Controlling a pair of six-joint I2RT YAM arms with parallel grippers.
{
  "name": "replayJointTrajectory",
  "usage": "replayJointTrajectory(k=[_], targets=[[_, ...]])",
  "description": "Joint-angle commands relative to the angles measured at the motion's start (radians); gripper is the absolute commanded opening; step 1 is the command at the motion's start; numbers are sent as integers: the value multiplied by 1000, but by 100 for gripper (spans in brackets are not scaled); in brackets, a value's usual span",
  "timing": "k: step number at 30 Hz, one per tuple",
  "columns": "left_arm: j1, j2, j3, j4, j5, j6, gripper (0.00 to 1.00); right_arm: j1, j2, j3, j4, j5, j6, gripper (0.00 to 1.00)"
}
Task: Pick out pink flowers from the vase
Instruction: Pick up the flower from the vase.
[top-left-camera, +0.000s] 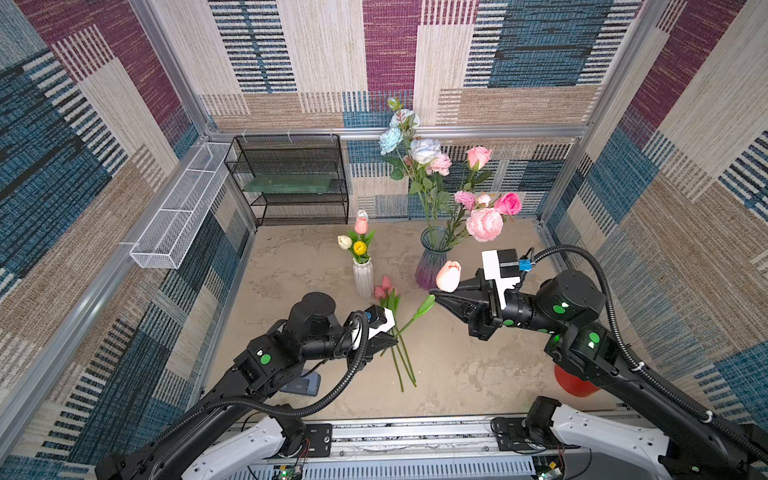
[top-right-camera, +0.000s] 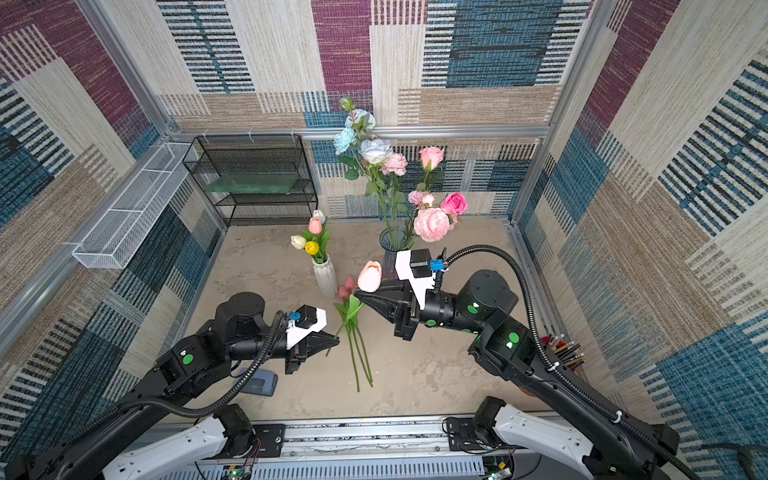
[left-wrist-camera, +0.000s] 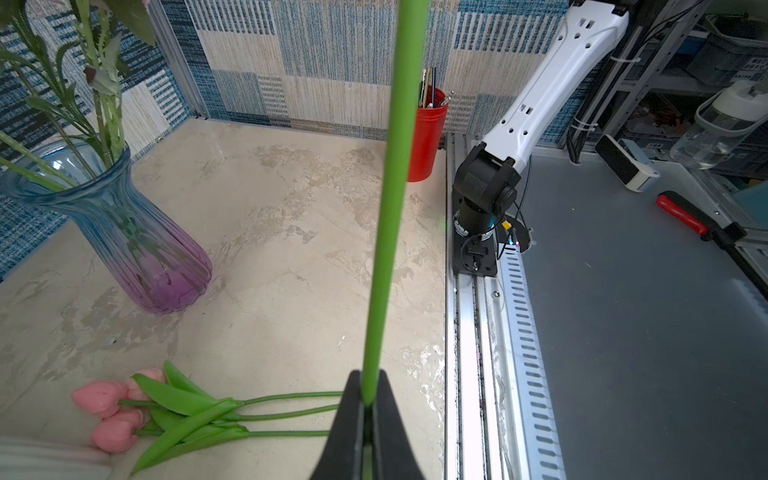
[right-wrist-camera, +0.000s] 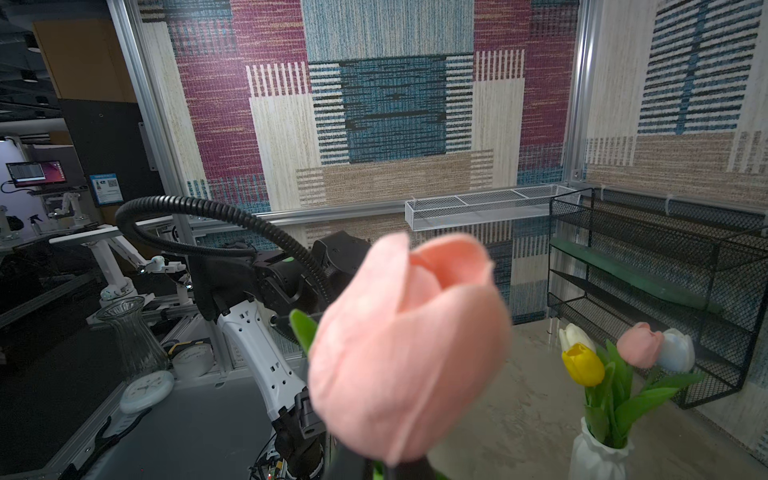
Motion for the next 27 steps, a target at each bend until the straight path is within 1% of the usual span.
replayJointTrajectory(k=[1, 2, 3, 6, 8, 12, 14, 21, 27], targets=[[0, -13, -13, 59, 23, -23, 0, 6, 3, 15, 3, 55, -14, 39], [0, -15, -19, 67, 20, -44, 0, 9, -1, 19, -10, 69, -38, 49], [0, -17, -27, 78, 11, -68, 0, 12, -8, 23, -25, 85, -61, 54], [0, -26, -64, 139, -20, -174, 0, 16, -50, 8, -23, 136, -84, 60], [0, -37, -101, 196, -45, -253, 0, 21, -78, -17, 0, 119, -115, 60], [0, -68, -178, 334, -95, -419, 0, 33, -114, -72, 18, 180, -115, 60], [0, -85, -209, 404, -104, -479, 0, 38, -113, -100, 26, 186, -107, 60], [1, -122, -256, 546, -149, -602, 0, 87, -50, -181, 68, 280, -14, 59], [0, -118, -270, 575, -144, -636, 0, 129, 23, -210, 136, 304, 46, 57]])
